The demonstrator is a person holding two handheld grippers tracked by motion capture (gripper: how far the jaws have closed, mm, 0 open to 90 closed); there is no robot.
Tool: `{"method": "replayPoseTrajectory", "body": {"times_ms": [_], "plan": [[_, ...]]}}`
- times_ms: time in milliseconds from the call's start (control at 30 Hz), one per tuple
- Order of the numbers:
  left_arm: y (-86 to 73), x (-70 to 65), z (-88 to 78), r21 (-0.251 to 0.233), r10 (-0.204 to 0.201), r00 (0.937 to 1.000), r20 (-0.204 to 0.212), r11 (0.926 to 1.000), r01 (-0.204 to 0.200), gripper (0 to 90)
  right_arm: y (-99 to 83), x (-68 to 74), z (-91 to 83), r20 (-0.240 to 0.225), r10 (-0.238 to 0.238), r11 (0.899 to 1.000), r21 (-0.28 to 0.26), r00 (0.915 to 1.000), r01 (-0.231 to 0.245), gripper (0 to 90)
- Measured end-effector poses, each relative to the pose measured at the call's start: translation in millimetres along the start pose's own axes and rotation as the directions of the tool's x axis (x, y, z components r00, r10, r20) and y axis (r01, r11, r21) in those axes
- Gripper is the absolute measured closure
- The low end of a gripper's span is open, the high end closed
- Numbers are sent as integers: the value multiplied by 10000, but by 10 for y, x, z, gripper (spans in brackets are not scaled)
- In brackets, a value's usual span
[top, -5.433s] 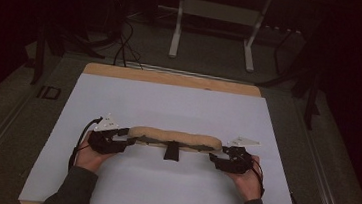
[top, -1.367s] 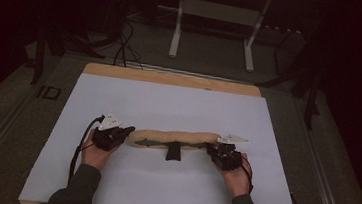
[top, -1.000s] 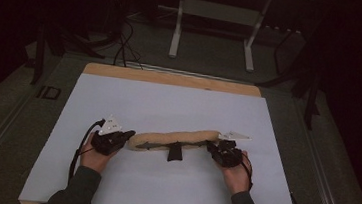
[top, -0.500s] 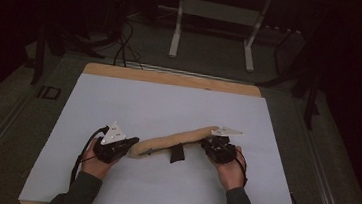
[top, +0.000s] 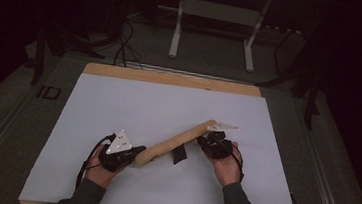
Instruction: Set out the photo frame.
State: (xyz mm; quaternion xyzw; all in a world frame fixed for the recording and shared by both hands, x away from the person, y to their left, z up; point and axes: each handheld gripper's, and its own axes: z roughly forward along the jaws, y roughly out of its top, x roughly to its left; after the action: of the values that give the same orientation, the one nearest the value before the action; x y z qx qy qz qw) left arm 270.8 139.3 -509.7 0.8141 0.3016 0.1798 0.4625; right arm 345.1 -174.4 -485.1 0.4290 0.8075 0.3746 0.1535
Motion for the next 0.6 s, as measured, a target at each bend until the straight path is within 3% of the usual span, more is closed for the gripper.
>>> {"method": "replayPoseTrajectory", "body": {"times_ms": [600], "plan": [[57,-249,126,-90,408,9943,989,9992,-401,900,110,123,64,-276,-209,9997,125,9994,212,897]]}}
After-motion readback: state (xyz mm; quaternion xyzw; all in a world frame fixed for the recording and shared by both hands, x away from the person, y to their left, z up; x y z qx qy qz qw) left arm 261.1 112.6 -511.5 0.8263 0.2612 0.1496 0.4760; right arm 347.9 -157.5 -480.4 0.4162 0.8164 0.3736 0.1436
